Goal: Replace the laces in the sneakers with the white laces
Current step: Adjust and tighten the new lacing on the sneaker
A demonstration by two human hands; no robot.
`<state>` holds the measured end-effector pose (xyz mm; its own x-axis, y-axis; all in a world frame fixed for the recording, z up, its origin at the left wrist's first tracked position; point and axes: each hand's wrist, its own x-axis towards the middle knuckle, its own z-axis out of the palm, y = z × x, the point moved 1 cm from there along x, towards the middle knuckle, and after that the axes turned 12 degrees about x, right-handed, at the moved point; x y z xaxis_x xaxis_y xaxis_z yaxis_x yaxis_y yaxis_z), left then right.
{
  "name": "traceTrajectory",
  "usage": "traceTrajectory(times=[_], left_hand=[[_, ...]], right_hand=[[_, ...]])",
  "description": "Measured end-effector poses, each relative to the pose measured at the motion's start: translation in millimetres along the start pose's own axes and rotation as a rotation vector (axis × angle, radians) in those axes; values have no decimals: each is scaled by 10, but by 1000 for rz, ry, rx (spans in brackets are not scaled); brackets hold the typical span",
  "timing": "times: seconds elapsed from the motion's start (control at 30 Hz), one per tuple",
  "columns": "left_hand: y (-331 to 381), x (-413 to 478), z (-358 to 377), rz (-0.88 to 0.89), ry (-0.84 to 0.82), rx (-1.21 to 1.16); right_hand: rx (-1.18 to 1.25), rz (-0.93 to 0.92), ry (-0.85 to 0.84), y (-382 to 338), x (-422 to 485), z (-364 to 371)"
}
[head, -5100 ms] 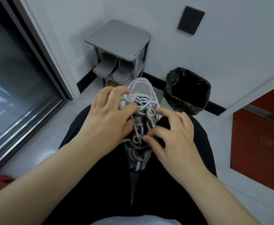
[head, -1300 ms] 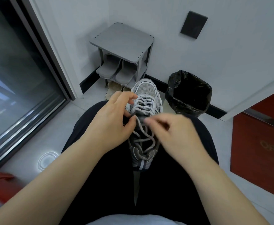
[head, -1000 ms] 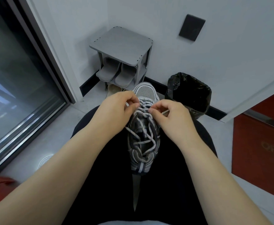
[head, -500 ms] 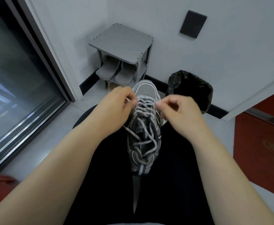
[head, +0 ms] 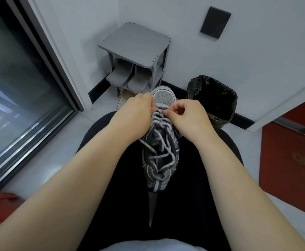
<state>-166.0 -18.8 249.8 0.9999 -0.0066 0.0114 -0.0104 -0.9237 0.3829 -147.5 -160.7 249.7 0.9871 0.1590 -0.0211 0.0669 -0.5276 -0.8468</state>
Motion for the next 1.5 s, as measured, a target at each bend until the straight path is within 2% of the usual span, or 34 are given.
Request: traceTrajectory(times=[0.17, 0.3, 0.4, 0.5, 0.77, 0.83, 0.97, 1.23, 1.4, 1.5], left_hand=[[-40, -128, -22, -21, 123, -54], [-73, -143, -20, -11, 154, -71], [-110, -128, -57, 56, 214, -184], [-101, -108, -54, 84, 186, -161], [-42, -24, -27, -28, 43, -30], [-32, -63, -24, -11, 54, 26], [-78, -207, -28, 33, 180, 57], [-119, -234, -97, 106, 234, -148], [-121, -198, -68, 117, 126, -92], [-125, -182, -51, 99, 84, -18]], right_hand=[[138, 53, 5, 20, -72, -51], [91, 9, 7, 30, -103, -66], [166, -30, 54, 39, -115, -92], [133, -51, 34, 43, -125, -82], [43, -34, 15, 17, -87, -22], [-5, -42, 14, 9, -106, -32], [-32, -65, 31, 31, -221, -84], [215, -92, 30, -7, -247, -105], [115, -78, -51, -20, -253, -65], [56, -104, -31, -13, -269, -80]])
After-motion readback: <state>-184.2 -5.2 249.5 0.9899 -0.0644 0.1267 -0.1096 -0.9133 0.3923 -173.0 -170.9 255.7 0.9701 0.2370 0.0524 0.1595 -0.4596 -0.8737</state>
